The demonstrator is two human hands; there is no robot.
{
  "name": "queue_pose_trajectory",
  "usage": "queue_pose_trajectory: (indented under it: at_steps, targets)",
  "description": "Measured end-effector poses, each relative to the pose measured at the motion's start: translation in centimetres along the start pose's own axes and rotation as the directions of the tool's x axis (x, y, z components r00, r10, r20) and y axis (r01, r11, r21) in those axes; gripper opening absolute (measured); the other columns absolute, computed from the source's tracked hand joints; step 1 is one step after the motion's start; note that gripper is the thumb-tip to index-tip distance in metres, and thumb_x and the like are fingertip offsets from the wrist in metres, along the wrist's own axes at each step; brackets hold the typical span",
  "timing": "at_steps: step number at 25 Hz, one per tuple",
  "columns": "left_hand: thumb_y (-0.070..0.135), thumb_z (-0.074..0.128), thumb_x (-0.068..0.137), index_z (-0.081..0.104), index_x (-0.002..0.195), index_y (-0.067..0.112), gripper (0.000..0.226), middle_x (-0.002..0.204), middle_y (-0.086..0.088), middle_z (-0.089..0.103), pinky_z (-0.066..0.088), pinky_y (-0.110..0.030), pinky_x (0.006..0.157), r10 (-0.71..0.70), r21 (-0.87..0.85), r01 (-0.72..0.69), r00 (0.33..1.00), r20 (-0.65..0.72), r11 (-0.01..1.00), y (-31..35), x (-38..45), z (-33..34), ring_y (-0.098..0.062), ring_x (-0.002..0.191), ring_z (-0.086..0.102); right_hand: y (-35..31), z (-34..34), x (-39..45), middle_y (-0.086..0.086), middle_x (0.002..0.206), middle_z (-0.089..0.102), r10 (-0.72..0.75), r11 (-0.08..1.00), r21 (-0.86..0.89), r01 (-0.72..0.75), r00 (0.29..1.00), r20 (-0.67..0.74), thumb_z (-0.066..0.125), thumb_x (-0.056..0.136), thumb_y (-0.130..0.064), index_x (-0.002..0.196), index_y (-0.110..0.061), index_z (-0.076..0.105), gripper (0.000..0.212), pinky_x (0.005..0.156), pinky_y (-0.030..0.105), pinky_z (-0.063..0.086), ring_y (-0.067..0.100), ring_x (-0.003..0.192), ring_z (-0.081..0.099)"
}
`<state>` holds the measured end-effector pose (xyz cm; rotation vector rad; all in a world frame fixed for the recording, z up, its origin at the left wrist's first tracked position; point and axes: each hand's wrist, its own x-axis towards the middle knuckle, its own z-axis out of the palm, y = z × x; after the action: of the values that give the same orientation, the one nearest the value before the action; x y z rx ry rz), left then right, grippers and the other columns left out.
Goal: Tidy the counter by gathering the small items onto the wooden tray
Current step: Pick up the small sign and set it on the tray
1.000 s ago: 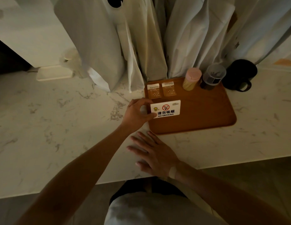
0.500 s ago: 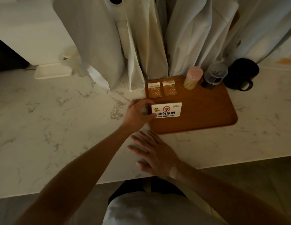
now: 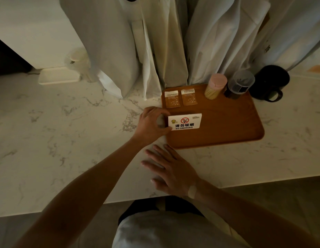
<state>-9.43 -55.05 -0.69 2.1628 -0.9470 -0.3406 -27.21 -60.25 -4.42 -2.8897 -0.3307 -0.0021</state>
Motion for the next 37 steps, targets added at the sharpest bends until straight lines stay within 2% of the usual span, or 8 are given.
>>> queue_pose_trajectory:
  at_steps: [5,21,26,37]
  targets:
    - [0.028,0.084,0.067,0.064,0.104,0.028,0.042,0.106,0.021,0.053,0.033,-0.041,0.102,0.015,0.048,-0.015,1.0,0.005,0.999,-0.15,0.47,-0.25,-0.016,0.122,0.04,0.0,-0.3,0.0,0.004,0.164,0.015,-0.003,1.0,0.015,0.003,1.0,-0.004,0.035,0.097,-0.052,0.151,-0.029,0.029,0.059,0.121,0.05,0.012,0.026,0.152,0.002]
    - [0.028,0.084,0.066,0.065,0.106,0.026,0.044,0.105,0.021,0.052,0.036,-0.043,0.102,-0.011,0.043,0.01,1.0,0.01,0.999,-0.21,0.47,-0.32,-0.014,0.12,0.039,0.0,-0.28,0.05,0.004,0.164,0.014,0.006,1.0,0.014,-0.006,1.0,0.015,0.035,0.096,-0.052,0.151,-0.03,0.03,0.059,0.121,0.049,0.01,0.025,0.152,0.001]
    - [0.03,0.083,0.067,0.064,0.105,0.026,0.043,0.111,0.012,0.062,0.034,-0.042,0.102,-0.004,0.064,0.003,1.0,0.016,0.998,-0.37,0.61,-0.22,-0.016,0.121,0.039,0.03,-0.23,0.05,0.004,0.164,0.014,0.005,1.0,0.027,-0.006,1.0,0.012,0.037,0.096,-0.051,0.151,-0.029,0.03,0.059,0.121,0.049,0.011,0.025,0.152,0.001]
    - [0.031,0.083,0.067,0.063,0.106,0.026,0.044,0.112,0.01,0.063,0.036,-0.043,0.102,0.009,0.081,-0.01,1.0,0.01,0.997,-0.66,0.58,-0.05,-0.016,0.121,0.039,0.02,-0.24,0.05,0.004,0.164,0.016,0.003,1.0,0.026,-0.003,1.0,0.002,0.037,0.096,-0.051,0.15,-0.029,0.032,0.058,0.121,0.05,0.013,0.026,0.152,0.003]
